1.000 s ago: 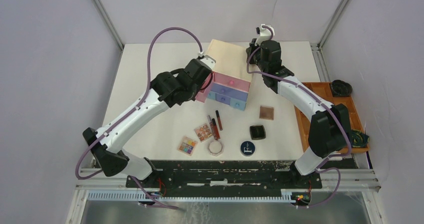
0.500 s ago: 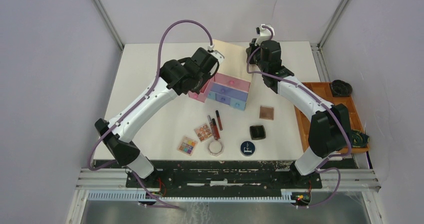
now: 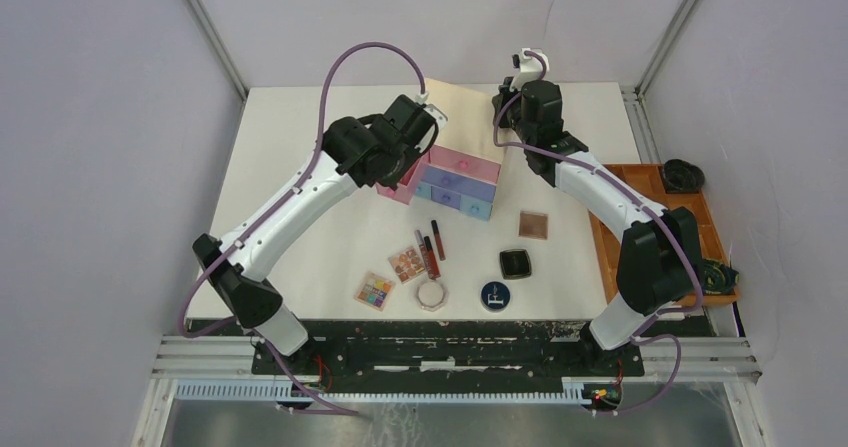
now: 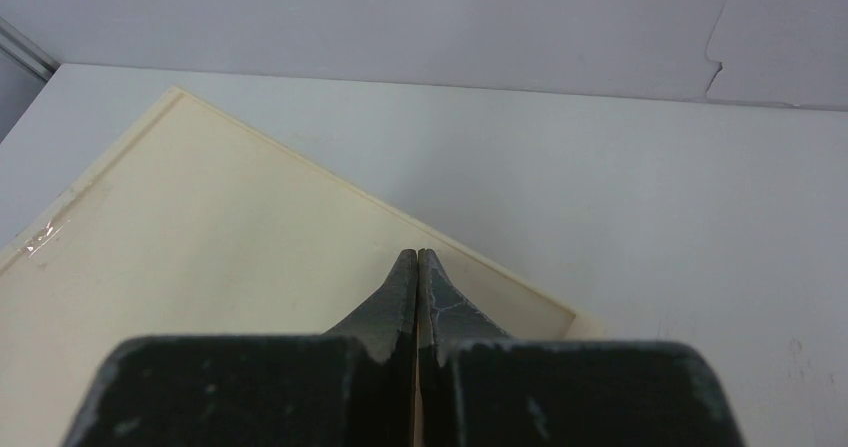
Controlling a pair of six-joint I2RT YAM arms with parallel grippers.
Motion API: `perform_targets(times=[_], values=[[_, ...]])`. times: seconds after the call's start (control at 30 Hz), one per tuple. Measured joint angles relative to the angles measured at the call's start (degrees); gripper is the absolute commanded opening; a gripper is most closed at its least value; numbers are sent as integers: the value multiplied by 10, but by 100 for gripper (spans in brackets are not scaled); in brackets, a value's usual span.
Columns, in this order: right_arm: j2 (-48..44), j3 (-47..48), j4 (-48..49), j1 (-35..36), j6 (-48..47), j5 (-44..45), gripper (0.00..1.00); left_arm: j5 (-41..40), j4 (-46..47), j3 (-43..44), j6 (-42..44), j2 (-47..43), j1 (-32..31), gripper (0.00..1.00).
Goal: Organize the makeup
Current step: Place the makeup in the drawer.
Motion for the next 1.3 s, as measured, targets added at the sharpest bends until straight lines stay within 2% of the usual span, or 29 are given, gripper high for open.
perform_targets(times=[0.23,0.33,0.43,0.57,1.0,1.07,1.13,1.2,1.23,1.3], values=[[0,0,0,0,0,0,1,3,0,3,0,23,3,8],[-1,-1,2,0,0,0,0,6,0,12,0,38,6,19],[-1,-2,2,0,0,0,0,5,0,21,0,46,8,39],[-1,-2,2,0,1,0,1,2,4,31,0,47,10,57],[0,-2,3,0,2,0,1,-27,35,34,-2,18,10,61],[0,-2,3,0,2,0,1,-25,43,23,-11,-1,11,57],[0,-2,3,0,2,0,1,-22,61,-12,-25,-36,11,46],[0,-2,4,-1,2,-1,1,-11,84,-66,-41,-86,11,10],[0,-2,4,-1,2,-1,1,-4,93,-91,-53,-109,12,4],[1,-1,4,-1,2,-2,1,16,130,-163,-72,-166,13,3]])
